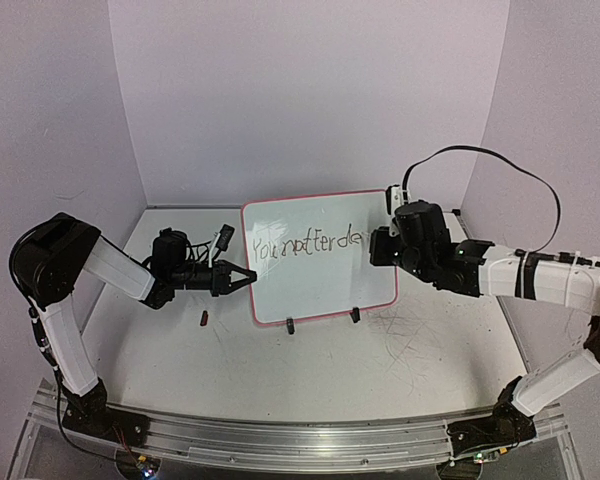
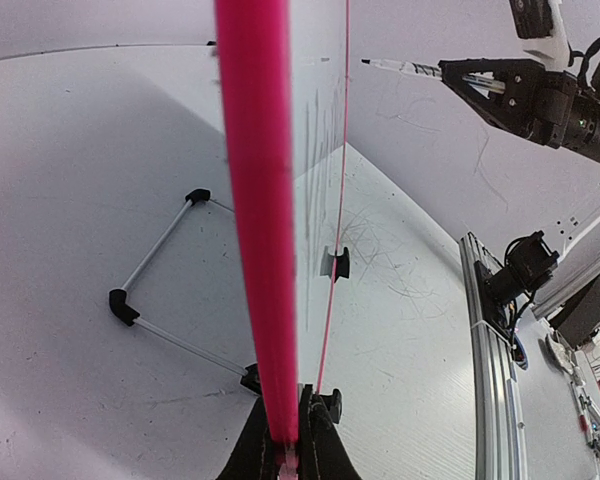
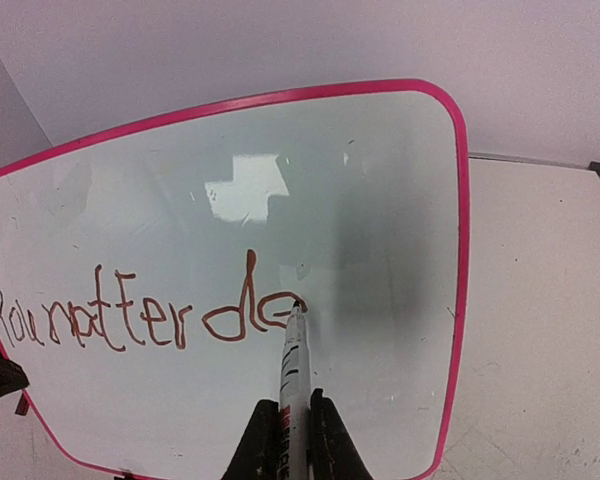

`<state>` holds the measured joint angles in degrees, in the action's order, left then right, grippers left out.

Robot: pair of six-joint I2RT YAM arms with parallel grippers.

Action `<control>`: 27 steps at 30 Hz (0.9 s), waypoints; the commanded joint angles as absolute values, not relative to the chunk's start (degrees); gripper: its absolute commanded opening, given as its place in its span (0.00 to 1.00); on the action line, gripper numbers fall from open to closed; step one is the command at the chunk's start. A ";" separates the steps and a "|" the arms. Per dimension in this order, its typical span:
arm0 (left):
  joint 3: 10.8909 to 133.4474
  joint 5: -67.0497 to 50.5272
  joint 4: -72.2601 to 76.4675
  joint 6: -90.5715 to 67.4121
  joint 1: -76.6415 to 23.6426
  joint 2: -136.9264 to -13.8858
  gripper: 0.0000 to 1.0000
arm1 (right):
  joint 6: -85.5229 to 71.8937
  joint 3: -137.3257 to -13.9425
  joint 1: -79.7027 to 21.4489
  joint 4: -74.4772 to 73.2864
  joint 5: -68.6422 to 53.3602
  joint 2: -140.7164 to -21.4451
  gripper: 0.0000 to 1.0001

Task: Write a sentence on the whiteboard

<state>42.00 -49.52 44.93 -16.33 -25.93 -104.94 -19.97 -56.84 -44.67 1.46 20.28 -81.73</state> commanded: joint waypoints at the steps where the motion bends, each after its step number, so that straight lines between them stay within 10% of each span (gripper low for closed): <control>1: 43.56 -44.94 41.18 -13.26 -26.46 -103.98 0.00 | -19.96 -57.12 -43.79 3.83 19.83 -82.47 0.00; 27: 43.79 -45.04 41.02 -13.18 -26.46 -104.24 0.00 | -20.95 -57.91 -43.61 2.61 21.11 -84.80 0.00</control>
<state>42.00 -49.45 44.45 -16.23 -25.98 -104.66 -20.21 -56.84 -43.90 2.13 19.90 -84.00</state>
